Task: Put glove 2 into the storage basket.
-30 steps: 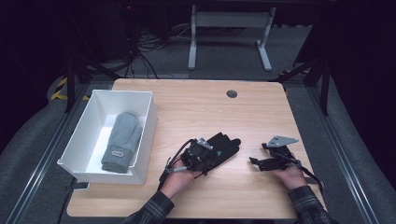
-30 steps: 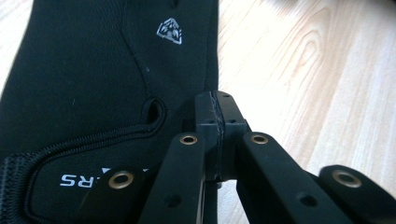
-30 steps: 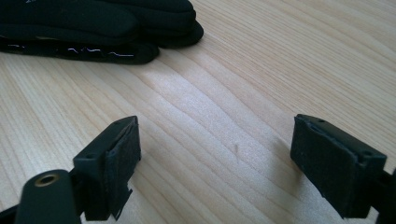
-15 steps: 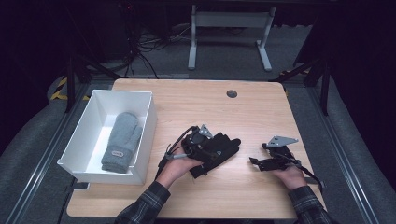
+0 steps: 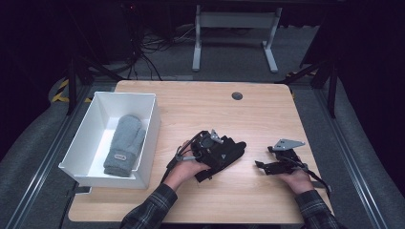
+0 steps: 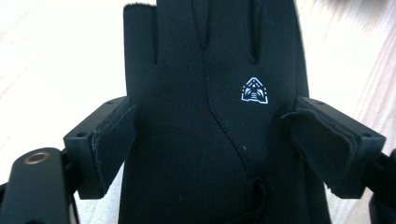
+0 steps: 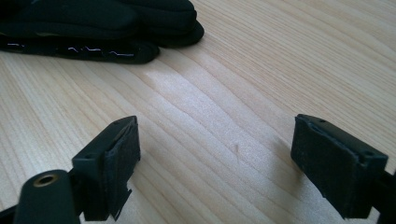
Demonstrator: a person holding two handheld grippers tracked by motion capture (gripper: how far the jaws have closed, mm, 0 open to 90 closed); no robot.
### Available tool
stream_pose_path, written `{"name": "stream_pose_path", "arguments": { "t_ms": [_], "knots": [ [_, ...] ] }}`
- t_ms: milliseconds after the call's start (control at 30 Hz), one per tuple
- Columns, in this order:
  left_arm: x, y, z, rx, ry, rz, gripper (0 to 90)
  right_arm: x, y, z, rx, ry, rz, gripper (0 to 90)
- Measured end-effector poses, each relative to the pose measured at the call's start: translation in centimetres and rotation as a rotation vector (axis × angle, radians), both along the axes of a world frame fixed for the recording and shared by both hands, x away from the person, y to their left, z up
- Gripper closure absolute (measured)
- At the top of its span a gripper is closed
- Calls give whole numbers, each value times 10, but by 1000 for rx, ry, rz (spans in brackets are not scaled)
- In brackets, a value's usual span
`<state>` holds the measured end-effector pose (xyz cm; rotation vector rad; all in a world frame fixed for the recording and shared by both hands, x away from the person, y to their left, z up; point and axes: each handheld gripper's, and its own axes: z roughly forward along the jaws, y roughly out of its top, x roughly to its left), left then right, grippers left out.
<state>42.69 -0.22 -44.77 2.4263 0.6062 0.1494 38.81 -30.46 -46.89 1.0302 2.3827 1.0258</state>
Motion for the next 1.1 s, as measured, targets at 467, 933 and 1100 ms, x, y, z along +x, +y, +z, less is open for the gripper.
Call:
{"name": "stream_pose_path", "arguments": {
  "t_ms": [467,933,1100],
  "knots": [
    [-3,-1,-6,10,-36,9,172,0,0,0,0,0,0,160],
    [-1,1,-8,-4,-5,37,220,0,0,0,0,-1,0,161],
    [-4,1,-5,-11,6,-8,399,0,0,0,0,0,0,160]
  ]
}}
